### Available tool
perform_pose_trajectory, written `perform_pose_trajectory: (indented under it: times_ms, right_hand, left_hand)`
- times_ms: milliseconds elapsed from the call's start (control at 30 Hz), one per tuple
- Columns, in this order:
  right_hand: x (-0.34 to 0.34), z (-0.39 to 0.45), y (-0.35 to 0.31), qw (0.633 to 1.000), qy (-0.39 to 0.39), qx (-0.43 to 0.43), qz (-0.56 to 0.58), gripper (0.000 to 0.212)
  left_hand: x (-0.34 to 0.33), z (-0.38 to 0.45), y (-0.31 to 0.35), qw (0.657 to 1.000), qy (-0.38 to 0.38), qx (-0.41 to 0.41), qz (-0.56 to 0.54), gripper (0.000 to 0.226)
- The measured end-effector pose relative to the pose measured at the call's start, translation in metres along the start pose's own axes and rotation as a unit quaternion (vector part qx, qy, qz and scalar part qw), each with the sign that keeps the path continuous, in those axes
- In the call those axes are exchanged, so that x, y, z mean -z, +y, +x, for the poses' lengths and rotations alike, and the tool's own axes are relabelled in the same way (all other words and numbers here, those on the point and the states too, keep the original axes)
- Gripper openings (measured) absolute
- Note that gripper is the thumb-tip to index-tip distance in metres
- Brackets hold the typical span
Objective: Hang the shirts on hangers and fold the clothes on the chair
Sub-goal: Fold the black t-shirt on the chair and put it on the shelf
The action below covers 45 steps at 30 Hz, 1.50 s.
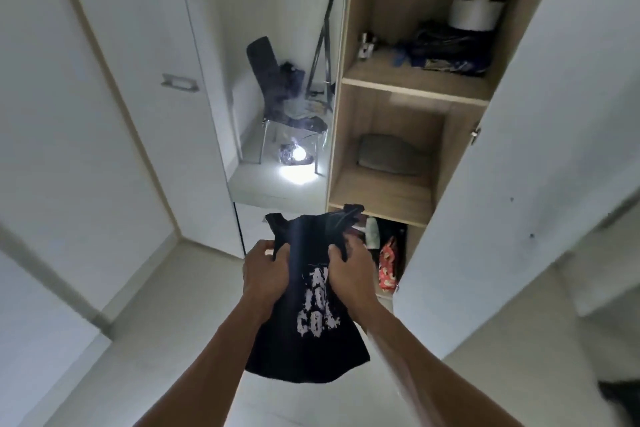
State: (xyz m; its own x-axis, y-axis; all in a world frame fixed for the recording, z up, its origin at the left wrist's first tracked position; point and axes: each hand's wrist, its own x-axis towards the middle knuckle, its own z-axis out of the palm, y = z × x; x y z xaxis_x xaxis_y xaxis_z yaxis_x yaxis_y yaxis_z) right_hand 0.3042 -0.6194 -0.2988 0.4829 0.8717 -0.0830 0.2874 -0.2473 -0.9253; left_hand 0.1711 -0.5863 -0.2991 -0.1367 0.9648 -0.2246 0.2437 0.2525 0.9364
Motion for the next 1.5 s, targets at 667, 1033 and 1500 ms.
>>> perform_pose_trajectory:
  times_ms: [667,1033,1500]
  right_hand:
    - [0.070,0.410,0.077,0.980,0.168,-0.085,0.057,0.024]
    - [0.057,0.643,0.213,0.971,0.226,-0.029,0.077,0.022]
    - [0.050,0.767,0.268,0.981,0.185,0.030,0.053,0.035]
  left_hand:
    - [-0.325,0.323,0.085,0.987,-0.137,-0.069,0.056,0.013]
    - [-0.506,0.505,0.032,0.989,-0.114,-0.096,0.023,0.023]
    - [-0.584,0.610,0.004,0.986,-0.051,-0.153,0.053,0.025]
